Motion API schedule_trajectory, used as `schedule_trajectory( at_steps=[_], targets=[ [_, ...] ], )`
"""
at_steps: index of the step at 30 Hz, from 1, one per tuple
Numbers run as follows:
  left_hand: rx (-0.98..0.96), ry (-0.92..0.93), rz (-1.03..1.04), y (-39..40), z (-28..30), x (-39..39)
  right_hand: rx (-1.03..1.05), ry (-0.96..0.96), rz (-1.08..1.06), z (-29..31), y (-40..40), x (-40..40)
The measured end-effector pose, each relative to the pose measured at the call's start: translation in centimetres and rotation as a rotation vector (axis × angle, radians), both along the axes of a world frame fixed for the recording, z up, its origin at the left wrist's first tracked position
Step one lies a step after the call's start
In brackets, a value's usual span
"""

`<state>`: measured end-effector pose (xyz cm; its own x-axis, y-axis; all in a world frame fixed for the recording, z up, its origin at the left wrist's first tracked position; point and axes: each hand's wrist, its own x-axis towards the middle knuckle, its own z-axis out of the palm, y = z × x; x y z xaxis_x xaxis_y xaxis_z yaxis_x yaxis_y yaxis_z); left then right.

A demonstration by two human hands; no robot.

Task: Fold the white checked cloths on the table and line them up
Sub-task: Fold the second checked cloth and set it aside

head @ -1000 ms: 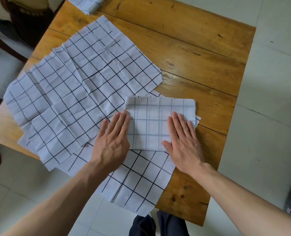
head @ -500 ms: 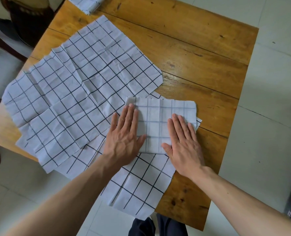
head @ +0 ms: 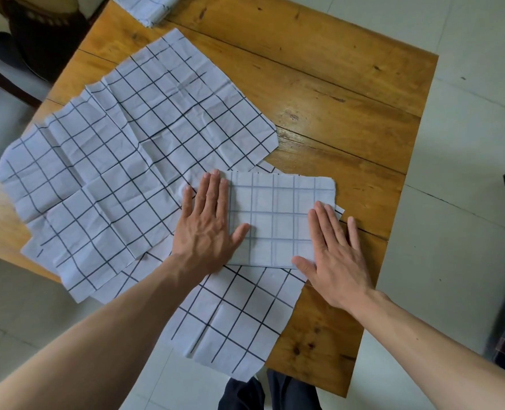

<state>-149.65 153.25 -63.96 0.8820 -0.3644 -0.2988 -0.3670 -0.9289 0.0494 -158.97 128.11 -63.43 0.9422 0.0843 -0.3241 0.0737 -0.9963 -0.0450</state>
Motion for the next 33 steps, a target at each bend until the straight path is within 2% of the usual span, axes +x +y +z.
schedule_trajectory(
  at_steps=[5, 7, 11, 15, 19, 24, 33],
  targets=[
    [0.018, 0.0, -0.029, -0.1, -0.1, 0.3, 0.016, 0.004, -0.043, 1.5, 1.4, 0.6],
    [0.036, -0.002, -0.025, -0.1, 0.0, 0.2, 0.128, -0.011, -0.075, 2.1, 3.2, 0.9],
    [0.046, 0.013, -0.016, -0.5, 0.2, 0.2, 0.345, -0.024, 0.039, 1.3, 6.9, 1.5],
    [0.03, 0.029, -0.04, -0.8, 1.6, 0.0, 0.314, 0.016, 0.054, -0.1, 7.5, 1.9],
    [-0.122, -0.01, -0.188, 1.2, 3.1, -2.2, 0.279, 0.015, 0.109, -0.4, 6.9, 1.7],
    [-0.186, 0.024, -0.274, 4.1, 3.3, -3.9, 0.318, 0.073, 0.101, 0.1, 6.8, 1.7],
    [0.001, 0.043, -0.392, 1.7, 4.4, -2.2, 0.287, 0.041, 0.124, 0.2, 6.7, 1.8]
  ],
)
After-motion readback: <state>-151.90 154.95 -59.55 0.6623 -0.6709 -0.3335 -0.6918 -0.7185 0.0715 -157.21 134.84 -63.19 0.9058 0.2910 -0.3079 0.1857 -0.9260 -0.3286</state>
